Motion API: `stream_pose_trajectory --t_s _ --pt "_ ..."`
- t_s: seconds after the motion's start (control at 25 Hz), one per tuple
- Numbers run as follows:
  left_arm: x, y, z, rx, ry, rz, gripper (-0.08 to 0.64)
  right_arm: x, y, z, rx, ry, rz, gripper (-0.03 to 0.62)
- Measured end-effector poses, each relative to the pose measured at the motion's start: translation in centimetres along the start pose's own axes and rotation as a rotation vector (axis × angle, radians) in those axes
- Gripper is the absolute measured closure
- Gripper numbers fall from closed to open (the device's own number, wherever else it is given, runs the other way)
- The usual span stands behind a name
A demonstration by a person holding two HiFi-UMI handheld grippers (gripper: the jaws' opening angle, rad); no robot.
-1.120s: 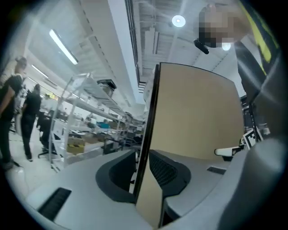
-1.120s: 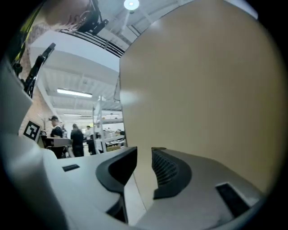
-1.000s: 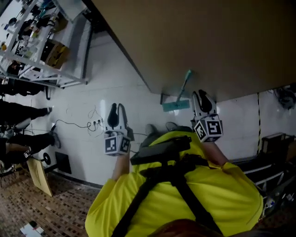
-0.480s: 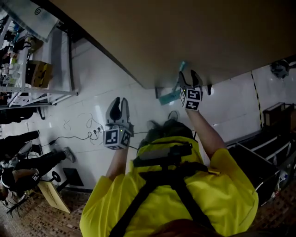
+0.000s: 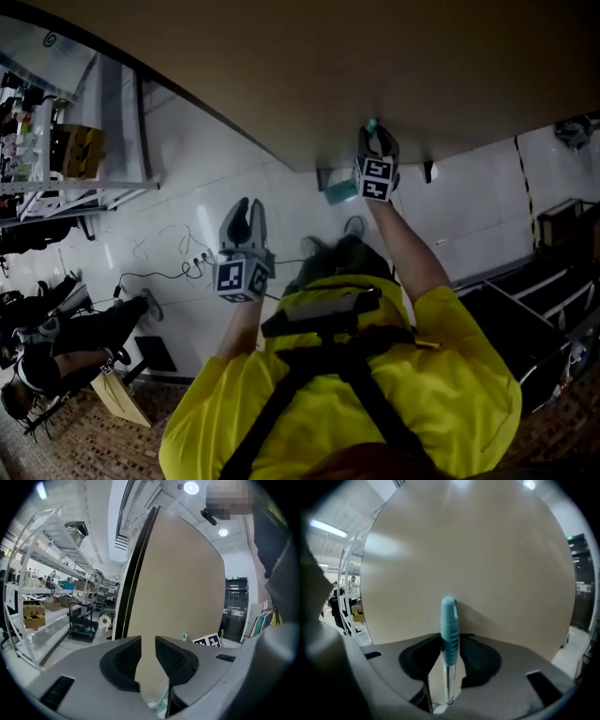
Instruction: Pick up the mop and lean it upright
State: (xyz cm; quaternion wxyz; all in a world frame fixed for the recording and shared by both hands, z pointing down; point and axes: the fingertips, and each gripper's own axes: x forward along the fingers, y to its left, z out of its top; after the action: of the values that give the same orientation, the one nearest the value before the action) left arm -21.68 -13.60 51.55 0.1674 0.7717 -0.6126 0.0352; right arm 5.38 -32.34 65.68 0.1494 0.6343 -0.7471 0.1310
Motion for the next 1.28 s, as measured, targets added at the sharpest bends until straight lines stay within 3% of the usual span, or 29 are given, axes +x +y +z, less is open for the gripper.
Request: stream_pose_trajectory --t_s 0.04,0.28,0.56,0.96,1.28 --pt "0.0 -0.1 -0.1 0.001 0.002 -0.003 0.482 0.2 0.1 0.3 -0.004 -0.013 -0.009 0.471" --pt "0.1 -0.1 -0.4 -0.006 0.011 -0.008 0.482 -0.6 0.5 0.7 -0.005 -0.047 0.003 0.476" --pt "-0.8 1.4 1.1 0.0 -0.036 0.006 0.482 -10.8 2.5 2.2 -0.045 -0.108 0.113 0.477" --pt "-2.4 0.7 7.0 0.01 -0.156 -0.052 0.482 -26.1 1.4 14.3 -0.044 -0.28 0.175 0.477" --pt "-3.1 -0.5 8.5 0.045 -0.207 -0.103 0.493 -30.7 2.2 17.3 -0.053 -0.345 0.186 0.477"
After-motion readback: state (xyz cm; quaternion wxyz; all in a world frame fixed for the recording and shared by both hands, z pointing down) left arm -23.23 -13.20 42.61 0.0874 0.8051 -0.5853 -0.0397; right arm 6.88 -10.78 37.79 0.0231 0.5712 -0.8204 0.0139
